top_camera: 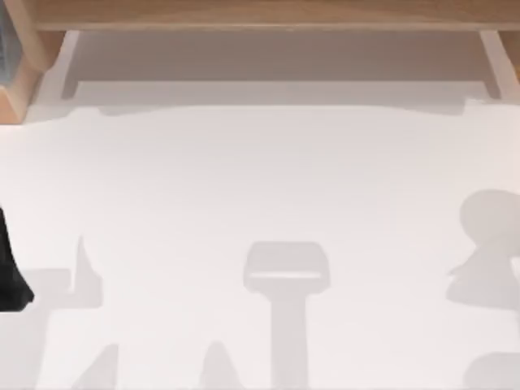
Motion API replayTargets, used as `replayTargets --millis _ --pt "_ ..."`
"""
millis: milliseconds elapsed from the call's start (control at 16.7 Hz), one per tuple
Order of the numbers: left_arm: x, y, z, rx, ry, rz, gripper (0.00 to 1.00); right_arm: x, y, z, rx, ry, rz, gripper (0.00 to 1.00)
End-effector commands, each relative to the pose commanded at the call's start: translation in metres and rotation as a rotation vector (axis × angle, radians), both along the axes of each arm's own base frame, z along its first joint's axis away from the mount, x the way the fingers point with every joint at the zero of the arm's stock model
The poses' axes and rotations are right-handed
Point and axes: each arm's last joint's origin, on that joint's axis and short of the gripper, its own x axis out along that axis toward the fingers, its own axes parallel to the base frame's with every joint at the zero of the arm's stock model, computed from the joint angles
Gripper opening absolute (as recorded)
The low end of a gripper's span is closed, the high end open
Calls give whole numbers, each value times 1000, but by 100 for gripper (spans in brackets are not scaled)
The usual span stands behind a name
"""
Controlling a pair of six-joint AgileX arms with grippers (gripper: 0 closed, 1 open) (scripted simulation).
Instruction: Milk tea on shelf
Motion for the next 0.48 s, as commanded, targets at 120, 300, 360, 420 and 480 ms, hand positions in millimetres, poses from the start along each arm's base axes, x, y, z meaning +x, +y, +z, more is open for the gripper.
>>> replayTargets --millis 120,300,360,420,480 --pt "0 0 0 0 0 0 100 12 1 -3 -2 -5 0 100" --pt "0 0 0 0 0 0 100 13 2 -3 -2 -6 0 100" --pt "0 0 0 0 0 0 100 13 2 -3 -2 -6 0 100" --pt "0 0 0 0 0 0 100 13 2 -3 -2 -6 0 92" --pt "0 0 0 0 0 0 100 13 2 -3 -2 -6 0 85"
